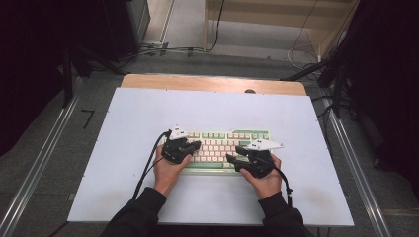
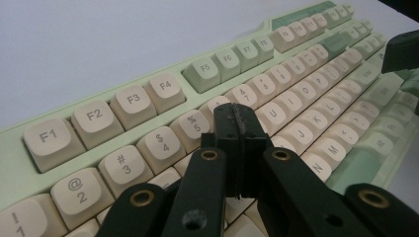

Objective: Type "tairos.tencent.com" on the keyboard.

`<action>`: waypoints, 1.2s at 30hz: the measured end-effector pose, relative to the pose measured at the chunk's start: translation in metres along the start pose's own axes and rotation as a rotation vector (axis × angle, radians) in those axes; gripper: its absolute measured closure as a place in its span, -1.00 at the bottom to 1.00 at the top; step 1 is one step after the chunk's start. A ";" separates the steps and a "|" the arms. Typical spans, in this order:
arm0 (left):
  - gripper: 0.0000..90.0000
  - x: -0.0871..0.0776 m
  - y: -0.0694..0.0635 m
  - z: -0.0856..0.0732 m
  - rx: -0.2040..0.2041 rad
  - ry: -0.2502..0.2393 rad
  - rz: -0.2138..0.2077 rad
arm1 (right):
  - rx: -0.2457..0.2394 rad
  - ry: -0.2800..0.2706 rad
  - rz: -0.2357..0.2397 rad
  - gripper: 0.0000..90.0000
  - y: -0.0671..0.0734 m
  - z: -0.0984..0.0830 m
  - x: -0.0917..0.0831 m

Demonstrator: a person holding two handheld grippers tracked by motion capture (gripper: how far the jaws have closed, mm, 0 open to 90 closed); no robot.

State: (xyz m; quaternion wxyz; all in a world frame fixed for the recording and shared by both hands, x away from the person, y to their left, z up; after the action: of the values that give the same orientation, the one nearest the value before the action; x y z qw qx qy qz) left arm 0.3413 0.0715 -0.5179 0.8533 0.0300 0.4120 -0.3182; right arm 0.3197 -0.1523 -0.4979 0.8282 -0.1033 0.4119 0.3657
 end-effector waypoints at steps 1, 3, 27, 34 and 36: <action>1.00 0.000 0.000 0.000 0.002 0.002 0.000 | 0.004 0.000 -0.001 0.08 0.000 0.000 0.000; 1.00 0.001 -0.001 0.000 0.002 0.004 0.000 | 0.004 -0.001 -0.002 0.08 0.000 0.000 -0.001; 1.00 0.001 -0.001 -0.001 -0.001 0.013 -0.002 | -0.003 0.005 -0.003 0.10 0.000 0.000 -0.001; 1.00 -0.012 -0.003 0.004 -0.002 -0.037 -0.018 | -0.002 0.004 -0.005 0.10 0.000 0.001 0.000; 1.00 -0.014 -0.003 0.004 -0.007 -0.038 -0.022 | -0.004 0.003 -0.003 0.10 0.000 0.001 0.000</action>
State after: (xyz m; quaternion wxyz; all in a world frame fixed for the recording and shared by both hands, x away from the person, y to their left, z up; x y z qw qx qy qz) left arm 0.3362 0.0748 -0.5044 0.8575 0.0164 0.3971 -0.3268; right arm 0.3196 -0.1518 -0.4971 0.8280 -0.1062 0.4123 0.3650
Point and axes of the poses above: each handheld gripper's, and its own axes: x roughly forward along the jaws, z roughly out of its top, y roughly to its left, the point moved 4 cm from there along x, roughly forward along the jaws, and after that the axes turned 13 degrees about y, right-handed, at the moved point
